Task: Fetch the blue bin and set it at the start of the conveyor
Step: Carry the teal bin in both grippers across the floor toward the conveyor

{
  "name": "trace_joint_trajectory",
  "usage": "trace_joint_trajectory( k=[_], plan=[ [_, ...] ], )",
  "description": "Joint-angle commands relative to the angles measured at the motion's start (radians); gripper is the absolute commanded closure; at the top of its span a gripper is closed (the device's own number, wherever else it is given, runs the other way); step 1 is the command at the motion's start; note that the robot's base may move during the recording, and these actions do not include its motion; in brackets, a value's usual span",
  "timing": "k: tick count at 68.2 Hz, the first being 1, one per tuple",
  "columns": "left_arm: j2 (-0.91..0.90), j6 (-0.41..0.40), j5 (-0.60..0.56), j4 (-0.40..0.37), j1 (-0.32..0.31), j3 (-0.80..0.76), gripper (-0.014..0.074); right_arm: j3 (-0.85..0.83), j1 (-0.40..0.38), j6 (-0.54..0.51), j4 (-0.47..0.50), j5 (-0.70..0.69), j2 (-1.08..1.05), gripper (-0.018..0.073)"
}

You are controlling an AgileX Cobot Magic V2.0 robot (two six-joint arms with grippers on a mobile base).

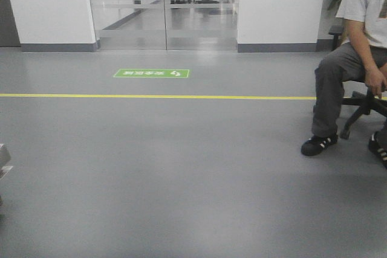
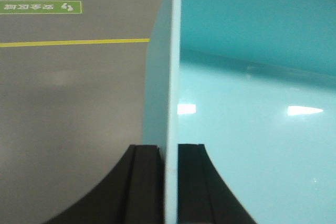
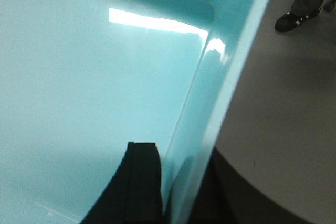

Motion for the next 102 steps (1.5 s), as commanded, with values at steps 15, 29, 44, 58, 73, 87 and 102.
trace_joint_trajectory(
  k=[15, 29, 44, 58, 73, 87, 102],
  plan=[
    [-0.019, -0.014, -0.086, -0.018, -0.008, -0.009, 0.0708, -0.007, -0.001, -0.031, 0.005, -0.046, -0.004, 0.0712],
    [-0.019, -0.014, -0.086, -0.015, -0.008, -0.009, 0.0708, -0.007, -0.001, -0.031, 0.005, -0.104, -0.003, 0.0712],
    [-0.019, -0.014, -0.086, -0.014, -0.008, -0.009, 0.0708, -0.007, -0.001, -0.031, 0.005, -0.232, 0.004, 0.0712],
    [-0.019, -0.014, -0.086, -0.014, -0.008, -0.009, 0.0708, -0.007, -0.001, -0.031, 0.005, -0.392, 0.018, 0.0712],
    [-0.019, -0.014, -0.086, -0.008, -0.006, -0.009, 0.0708, -0.007, -0.001, -0.031, 0.005, -0.536, 0.034, 0.0712],
    [-0.019, -0.014, -0.086, -0.008, -0.006, -0.009, 0.0708, -0.007, -0.001, -0.031, 0.005, -0.59, 0.036, 0.0712],
    [-0.019, -0.014, -0.086, -0.008, -0.006, -0.009, 0.0708, -0.007, -0.001, -0.031, 0.005, -0.597, 0.036, 0.0712]
  ],
)
